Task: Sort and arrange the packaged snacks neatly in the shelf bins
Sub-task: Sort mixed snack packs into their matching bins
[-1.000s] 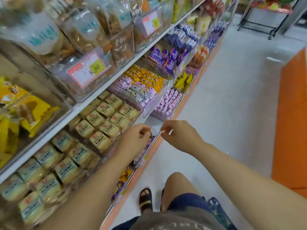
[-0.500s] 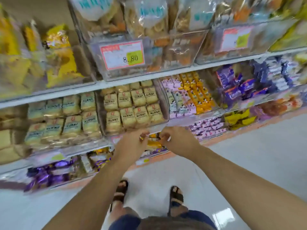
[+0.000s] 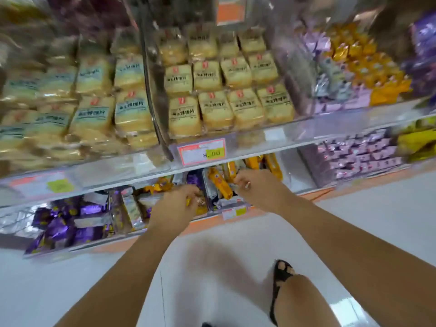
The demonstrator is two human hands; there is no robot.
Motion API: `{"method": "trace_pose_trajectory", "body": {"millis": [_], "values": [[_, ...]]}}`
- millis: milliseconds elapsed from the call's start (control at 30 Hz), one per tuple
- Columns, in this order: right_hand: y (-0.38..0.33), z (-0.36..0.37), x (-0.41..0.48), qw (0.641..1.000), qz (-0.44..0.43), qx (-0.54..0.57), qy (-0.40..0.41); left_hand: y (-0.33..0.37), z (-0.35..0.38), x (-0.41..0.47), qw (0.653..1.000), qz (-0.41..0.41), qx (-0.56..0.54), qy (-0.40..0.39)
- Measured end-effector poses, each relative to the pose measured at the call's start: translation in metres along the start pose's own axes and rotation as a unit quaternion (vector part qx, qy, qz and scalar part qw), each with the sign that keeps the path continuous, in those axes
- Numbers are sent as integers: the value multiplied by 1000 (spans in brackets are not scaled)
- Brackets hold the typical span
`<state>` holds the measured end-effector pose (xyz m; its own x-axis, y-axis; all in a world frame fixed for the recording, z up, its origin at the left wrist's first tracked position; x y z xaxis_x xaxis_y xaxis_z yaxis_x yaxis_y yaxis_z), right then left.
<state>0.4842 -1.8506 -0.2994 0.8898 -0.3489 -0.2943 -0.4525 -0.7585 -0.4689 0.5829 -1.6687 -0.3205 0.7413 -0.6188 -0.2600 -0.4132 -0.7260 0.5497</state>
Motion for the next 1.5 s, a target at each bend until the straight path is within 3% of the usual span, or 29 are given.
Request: {"method": "trace_pose_trajectory", "body": {"millis": [167,300,400,500,933,1067,1267,1500], "values": [[23,96,50,991,-60,-57,108,-77,54,36,986,102,91,91],[38,147,64,960,-115,-73,244,-110,86,51,939,227,151,211],[42,170,70,931,-146,-82,324,-122,95,57,915,263,158,260],[42,177,72,921,-149,-72,353,-124,97,57,909,283,141,272],[18,160,61,913,-189,-90,350,-133,86,37,912,269,182,249],[9,155,51,938,-182,-100,278,-141,79,22,915,245,201,252],[25,153,46,952,-199,-97,213,-145,86,18,943,186,221,163],[51,161,55,955,-117,-157,224,-152,100,19,961,150,181,146]]}}
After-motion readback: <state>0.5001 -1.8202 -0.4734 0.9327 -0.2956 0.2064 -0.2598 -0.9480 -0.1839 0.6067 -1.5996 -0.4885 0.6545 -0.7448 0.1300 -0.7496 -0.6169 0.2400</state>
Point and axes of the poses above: each hand's wrist, its own x-axis towards the middle knuckle, its own z-axis out of the palm, y = z × x, the point moved 2 cm from there along x, towards the middle knuckle, and after that the axes turned 5 degrees about -x, right-handed, at the moved point
